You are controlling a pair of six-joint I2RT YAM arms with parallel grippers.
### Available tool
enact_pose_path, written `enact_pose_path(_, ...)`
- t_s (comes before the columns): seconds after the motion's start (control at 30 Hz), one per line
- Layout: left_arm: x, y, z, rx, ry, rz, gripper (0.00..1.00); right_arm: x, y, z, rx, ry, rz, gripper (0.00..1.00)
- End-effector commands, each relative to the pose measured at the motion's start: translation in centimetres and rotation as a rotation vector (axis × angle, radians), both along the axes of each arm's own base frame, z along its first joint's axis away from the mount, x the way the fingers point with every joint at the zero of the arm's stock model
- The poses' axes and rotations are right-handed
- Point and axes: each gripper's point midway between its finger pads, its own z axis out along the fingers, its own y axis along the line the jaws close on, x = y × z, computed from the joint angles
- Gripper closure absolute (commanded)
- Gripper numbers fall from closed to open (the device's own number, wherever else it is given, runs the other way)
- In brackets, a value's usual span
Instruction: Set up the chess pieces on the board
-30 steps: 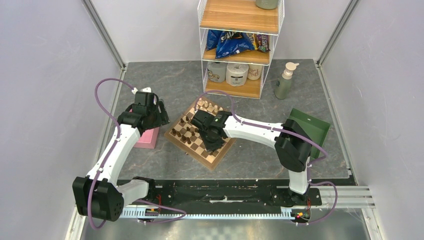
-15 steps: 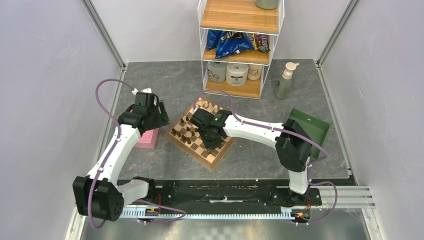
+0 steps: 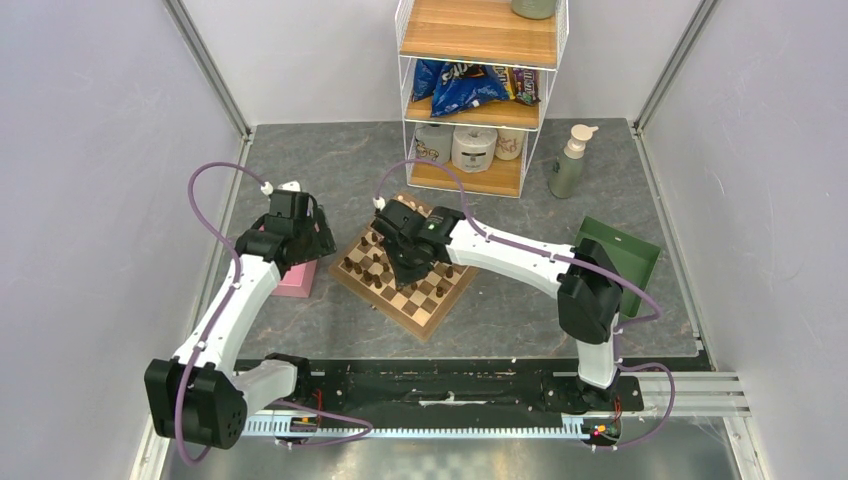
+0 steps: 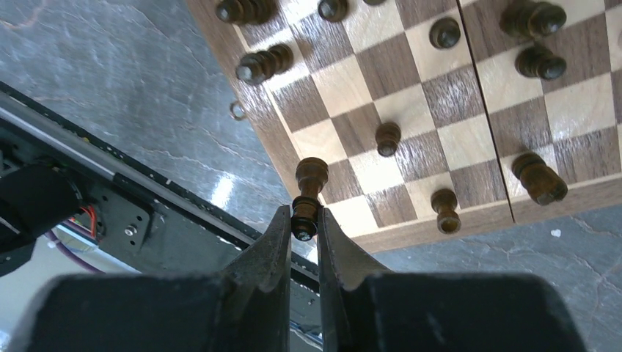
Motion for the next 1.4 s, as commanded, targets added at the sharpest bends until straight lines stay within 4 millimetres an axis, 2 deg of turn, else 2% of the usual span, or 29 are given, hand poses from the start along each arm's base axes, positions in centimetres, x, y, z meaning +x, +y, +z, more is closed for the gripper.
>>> enact_pose_path(0.0,0.7,1.1,1.9,0.036,-0.090,0.029,0.19,0.9,2.4,0.1,0.047,-0.012,0.027,0.86)
enact_pose_path(0.33,0.6,1.2,2.0,0.035,-0.098,0.036,0.19,1.3,4.1,-1.5,0.026,-0.004,0.041,0.86)
enact_pose_path(0.97,0.8,1.0,1.5,0.016,-0.080,0.024,0.19,1.7,4.1,-3.0,-0.028,-0.007,0.054,0.84)
enact_pose_path(1.37,0.8,1.1,1.4,0.015,-0.074,0.030,0.19,1.5,4.8,-2.8,-0.010,0.007,0.071,0.72)
